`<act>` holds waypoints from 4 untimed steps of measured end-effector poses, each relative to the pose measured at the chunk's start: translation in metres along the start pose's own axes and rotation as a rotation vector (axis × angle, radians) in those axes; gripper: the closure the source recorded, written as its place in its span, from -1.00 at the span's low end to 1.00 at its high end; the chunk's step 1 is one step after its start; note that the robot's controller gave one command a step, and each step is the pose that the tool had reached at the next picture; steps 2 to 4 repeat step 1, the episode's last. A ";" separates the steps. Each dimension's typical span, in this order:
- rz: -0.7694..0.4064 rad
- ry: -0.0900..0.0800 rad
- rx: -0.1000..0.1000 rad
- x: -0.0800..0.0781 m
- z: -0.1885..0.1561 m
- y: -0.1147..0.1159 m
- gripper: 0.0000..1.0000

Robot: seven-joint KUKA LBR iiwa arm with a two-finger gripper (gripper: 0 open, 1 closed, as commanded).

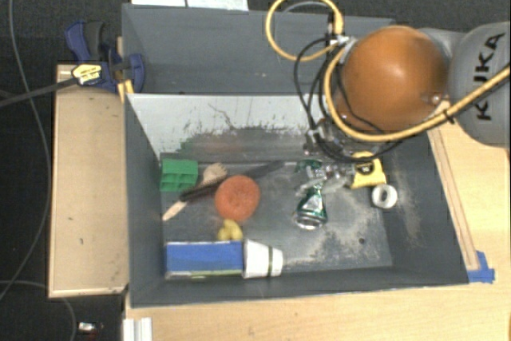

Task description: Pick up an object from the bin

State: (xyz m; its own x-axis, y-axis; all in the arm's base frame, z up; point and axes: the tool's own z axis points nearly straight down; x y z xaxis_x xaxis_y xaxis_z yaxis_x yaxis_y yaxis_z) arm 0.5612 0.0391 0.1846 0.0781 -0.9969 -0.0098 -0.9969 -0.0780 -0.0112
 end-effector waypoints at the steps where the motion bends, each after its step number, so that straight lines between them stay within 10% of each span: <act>1: 0.004 -0.001 0.004 0.000 -0.022 -0.002 1.00; 4: 0.004 -0.001 0.004 0.000 -0.022 -0.002 1.00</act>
Offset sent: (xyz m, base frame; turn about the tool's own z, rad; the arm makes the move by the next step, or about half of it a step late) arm 0.0015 -0.0001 0.0363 0.0028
